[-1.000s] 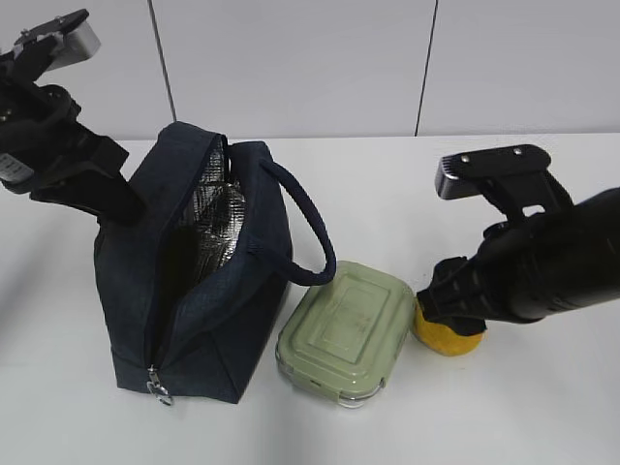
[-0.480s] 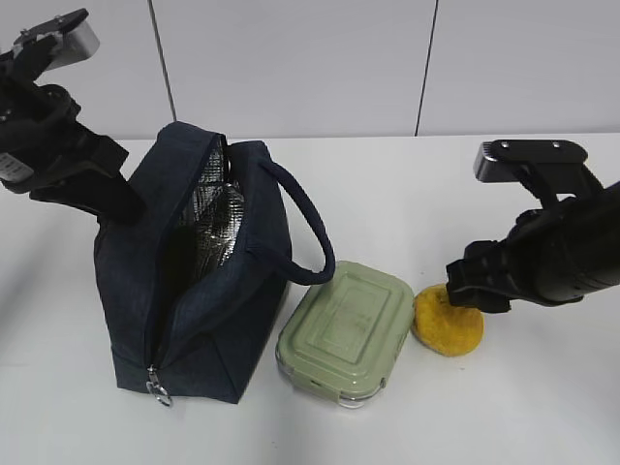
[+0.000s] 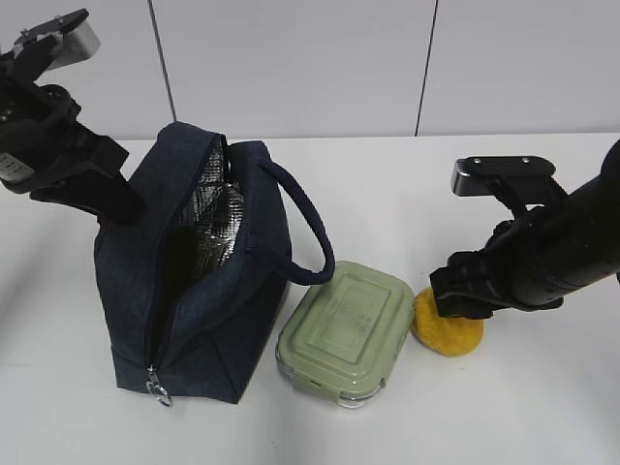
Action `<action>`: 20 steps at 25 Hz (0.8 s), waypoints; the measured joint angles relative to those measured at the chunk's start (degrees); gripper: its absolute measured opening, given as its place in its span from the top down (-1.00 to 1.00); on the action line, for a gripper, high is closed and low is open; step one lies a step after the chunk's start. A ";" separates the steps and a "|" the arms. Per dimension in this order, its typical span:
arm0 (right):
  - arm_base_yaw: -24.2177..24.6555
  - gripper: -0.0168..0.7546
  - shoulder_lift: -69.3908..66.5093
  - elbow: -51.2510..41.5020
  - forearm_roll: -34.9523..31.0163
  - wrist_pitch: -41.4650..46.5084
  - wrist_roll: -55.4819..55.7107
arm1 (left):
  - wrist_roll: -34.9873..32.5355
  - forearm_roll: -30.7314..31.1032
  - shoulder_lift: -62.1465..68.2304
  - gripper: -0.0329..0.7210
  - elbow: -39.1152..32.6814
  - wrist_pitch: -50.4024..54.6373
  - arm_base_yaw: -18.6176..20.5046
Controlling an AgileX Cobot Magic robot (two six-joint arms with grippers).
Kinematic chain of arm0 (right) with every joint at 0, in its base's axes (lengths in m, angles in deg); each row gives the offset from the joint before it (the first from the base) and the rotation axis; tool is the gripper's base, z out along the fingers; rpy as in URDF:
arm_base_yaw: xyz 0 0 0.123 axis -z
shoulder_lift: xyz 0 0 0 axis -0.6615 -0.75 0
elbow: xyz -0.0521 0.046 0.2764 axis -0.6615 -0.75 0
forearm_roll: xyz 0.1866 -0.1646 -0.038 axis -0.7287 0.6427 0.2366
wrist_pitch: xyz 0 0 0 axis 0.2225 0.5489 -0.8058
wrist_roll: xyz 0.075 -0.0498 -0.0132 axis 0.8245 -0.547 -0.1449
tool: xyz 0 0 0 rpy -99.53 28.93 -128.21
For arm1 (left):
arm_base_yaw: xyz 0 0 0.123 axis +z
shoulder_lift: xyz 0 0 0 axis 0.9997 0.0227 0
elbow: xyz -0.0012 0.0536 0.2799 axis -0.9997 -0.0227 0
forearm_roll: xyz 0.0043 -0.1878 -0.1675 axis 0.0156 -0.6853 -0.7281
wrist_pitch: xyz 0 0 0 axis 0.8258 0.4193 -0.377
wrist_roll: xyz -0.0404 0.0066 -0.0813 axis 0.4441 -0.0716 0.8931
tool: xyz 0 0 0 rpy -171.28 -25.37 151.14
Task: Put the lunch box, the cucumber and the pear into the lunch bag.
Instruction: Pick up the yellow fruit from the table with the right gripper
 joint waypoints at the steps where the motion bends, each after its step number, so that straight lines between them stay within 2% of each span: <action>1: 0.00 -0.20 -0.27 0.00 0.00 -0.26 0.01 | 0.00 0.00 0.00 0.86 0.00 0.00 0.00; 5: 0.00 -0.12 -2.70 0.56 0.00 -0.61 -0.73 | 0.00 0.00 0.00 0.86 0.00 -0.05 0.00; 8: 0.00 0.11 -3.68 1.42 0.00 -1.85 -1.20 | 0.00 0.00 0.00 0.86 0.00 -0.05 0.00; 10: 0.00 0.34 -3.82 1.40 0.00 -2.63 -1.29 | 0.00 0.00 0.00 0.86 0.00 -0.05 0.00; 12: 0.00 0.43 -3.82 1.48 0.00 -2.65 -1.29 | 0.00 0.00 0.00 0.86 0.00 -0.05 0.00; 20: 0.00 0.48 0.98 2.21 0.56 -2.53 -1.42 | 0.00 0.00 0.00 0.86 0.00 -0.05 0.00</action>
